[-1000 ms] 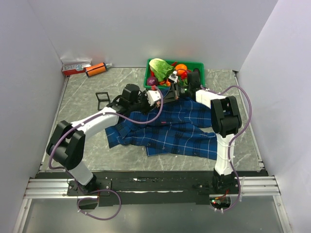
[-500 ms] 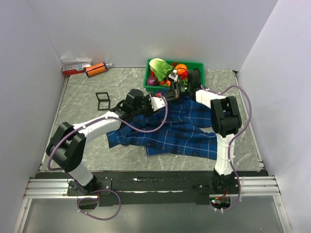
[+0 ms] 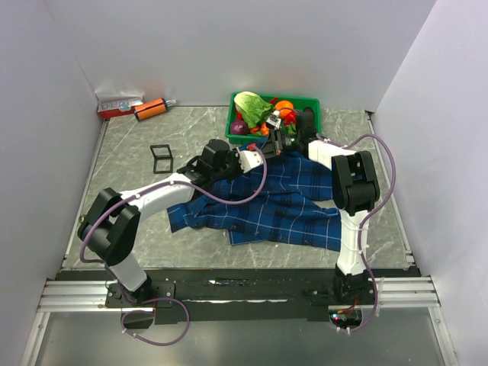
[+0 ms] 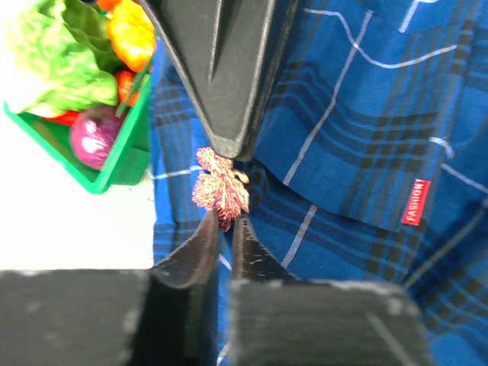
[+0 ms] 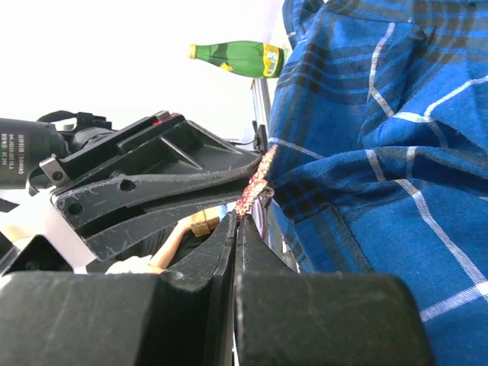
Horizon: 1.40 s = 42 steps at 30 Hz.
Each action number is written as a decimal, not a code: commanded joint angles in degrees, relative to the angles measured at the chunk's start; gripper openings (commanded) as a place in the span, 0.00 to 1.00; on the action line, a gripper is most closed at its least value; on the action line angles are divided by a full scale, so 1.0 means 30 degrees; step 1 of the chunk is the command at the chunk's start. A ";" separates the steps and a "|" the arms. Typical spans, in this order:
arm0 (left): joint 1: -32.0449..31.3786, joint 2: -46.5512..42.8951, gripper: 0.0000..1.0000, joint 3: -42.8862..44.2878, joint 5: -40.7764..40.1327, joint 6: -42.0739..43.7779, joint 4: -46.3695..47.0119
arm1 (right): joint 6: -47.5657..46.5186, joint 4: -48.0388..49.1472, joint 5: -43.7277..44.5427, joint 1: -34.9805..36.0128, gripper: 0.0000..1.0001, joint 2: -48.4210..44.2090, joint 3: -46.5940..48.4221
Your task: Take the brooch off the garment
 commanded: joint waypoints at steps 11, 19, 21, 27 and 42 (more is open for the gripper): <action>0.1851 -0.0451 0.01 0.1616 0.4056 -0.5048 -0.1348 | -1.1934 -1.0142 0.2453 -0.0890 0.32 -0.2026 0.4122; 0.3729 0.0807 0.01 0.4073 1.0706 -0.7014 -0.5036 | -2.2504 -1.0923 0.8632 0.1124 0.36 -0.6476 0.1036; 0.4051 0.1012 0.01 0.4312 1.1734 -0.7043 -0.5769 | -2.4824 -1.0044 1.0304 0.1801 0.36 -0.7529 0.0065; 0.4374 0.0489 0.01 0.4167 1.1480 -0.6925 -0.6040 | -2.5390 -0.8722 1.1511 0.3064 0.39 -0.7188 0.0117; 0.4462 -0.1211 0.01 0.0534 0.7167 -1.1324 -0.1758 | -2.0466 -0.8311 1.2710 0.3446 0.51 -0.7035 -0.0555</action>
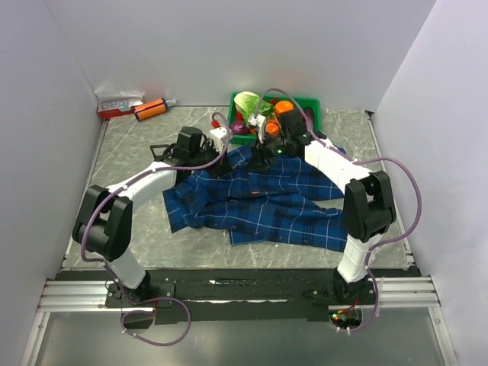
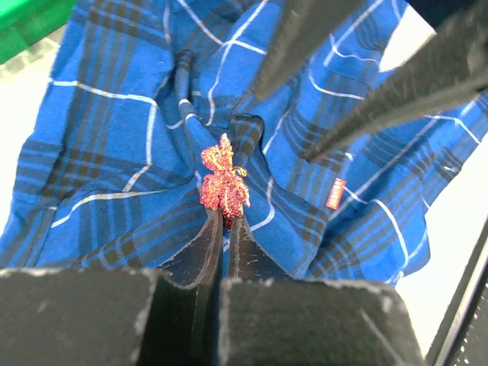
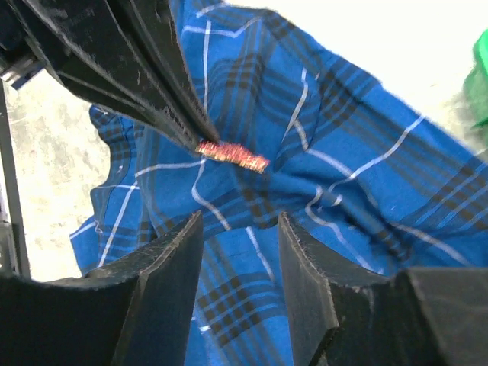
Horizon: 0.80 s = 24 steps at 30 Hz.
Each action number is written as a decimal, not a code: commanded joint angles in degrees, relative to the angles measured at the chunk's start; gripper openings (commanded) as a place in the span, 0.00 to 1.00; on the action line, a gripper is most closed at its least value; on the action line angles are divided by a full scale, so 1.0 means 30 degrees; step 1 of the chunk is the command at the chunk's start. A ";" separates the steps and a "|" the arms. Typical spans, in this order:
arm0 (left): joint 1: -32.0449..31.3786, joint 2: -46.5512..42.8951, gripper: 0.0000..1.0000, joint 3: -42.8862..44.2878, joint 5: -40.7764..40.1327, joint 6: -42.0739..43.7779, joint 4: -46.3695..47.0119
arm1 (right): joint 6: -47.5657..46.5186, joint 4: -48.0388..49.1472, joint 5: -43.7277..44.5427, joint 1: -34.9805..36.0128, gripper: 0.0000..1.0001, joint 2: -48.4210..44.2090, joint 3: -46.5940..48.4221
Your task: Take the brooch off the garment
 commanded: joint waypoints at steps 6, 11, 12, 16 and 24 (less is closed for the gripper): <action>0.0267 -0.2287 0.01 -0.0531 0.1034 0.0640 -0.0348 | 0.2354 0.2610 0.1833 -0.0959 0.52 -0.4477 -0.2874; 0.0296 -0.3167 0.01 -0.1645 0.1621 0.0740 -0.0413 | 0.1121 0.4485 0.3566 -0.2189 0.59 -0.8638 -0.6186; 0.0296 -0.3198 0.01 -0.1850 0.1737 0.0504 -0.0237 | 0.1152 0.4662 0.3510 -0.2452 0.60 -0.8732 -0.6480; 0.0267 -0.2936 0.01 -0.1823 0.2146 -0.0991 0.0642 | 0.0448 0.3171 0.1726 -0.1784 0.61 -0.7331 -0.6106; 0.0267 -0.1762 0.01 0.0022 0.3174 -0.0378 -0.0381 | 0.0595 0.5248 0.2308 0.0826 0.60 -0.3374 -0.4287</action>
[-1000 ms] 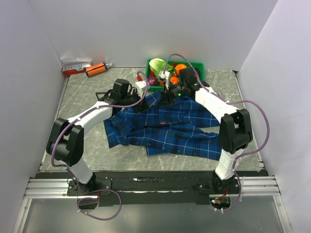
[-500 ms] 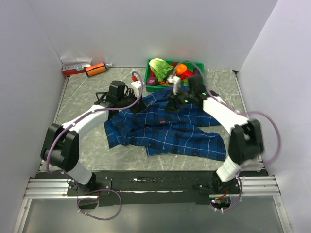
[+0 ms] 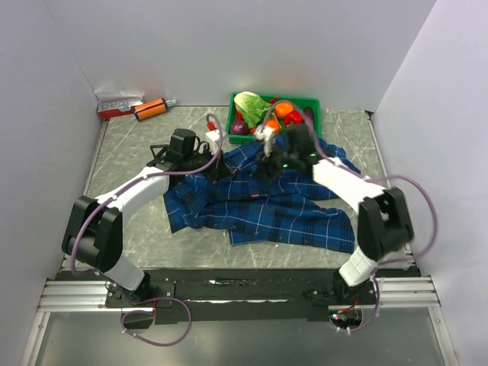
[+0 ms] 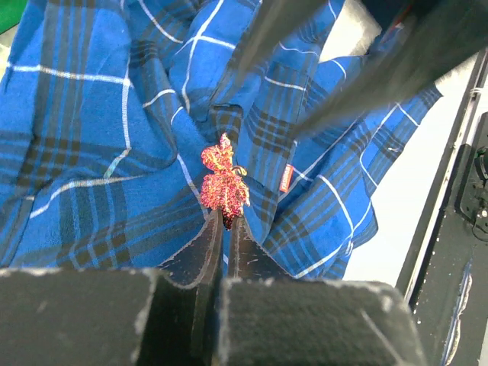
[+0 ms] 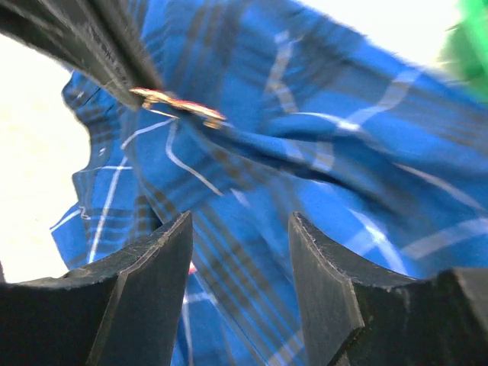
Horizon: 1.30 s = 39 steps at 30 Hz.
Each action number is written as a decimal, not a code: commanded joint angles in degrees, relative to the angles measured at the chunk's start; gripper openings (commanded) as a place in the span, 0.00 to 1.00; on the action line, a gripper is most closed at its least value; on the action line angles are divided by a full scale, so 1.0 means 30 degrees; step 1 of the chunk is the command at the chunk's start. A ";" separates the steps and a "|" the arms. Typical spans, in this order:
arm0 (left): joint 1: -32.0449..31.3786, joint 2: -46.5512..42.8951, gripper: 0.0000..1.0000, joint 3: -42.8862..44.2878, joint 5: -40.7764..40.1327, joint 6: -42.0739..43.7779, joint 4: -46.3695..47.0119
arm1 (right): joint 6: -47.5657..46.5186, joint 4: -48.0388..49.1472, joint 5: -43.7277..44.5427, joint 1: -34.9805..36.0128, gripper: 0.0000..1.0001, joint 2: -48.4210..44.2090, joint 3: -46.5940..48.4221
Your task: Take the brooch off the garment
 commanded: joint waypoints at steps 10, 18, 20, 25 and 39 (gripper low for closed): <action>0.0070 0.0035 0.01 0.1167 0.0878 -0.0078 -0.0078 | 0.0781 0.2551 -0.0827 0.1354 0.63 0.2144 0.2592; 0.0158 0.0211 0.01 0.1137 0.0731 -0.1251 0.0510 | 0.0927 0.1761 -0.1416 0.1706 0.66 0.2963 0.2592; 0.0216 0.0241 0.01 0.1166 0.0848 -0.1280 0.0393 | 0.1016 0.1906 -0.1182 0.1706 0.66 0.2935 0.2417; 0.0392 0.0124 0.01 0.1079 0.1053 -0.1280 0.0217 | 0.0578 0.1819 -0.0595 0.1735 0.55 0.2876 0.2094; 0.0510 -0.0287 0.01 0.0288 0.1668 -0.1105 0.0392 | 0.0810 0.1673 0.0402 0.1706 0.17 0.2964 0.2270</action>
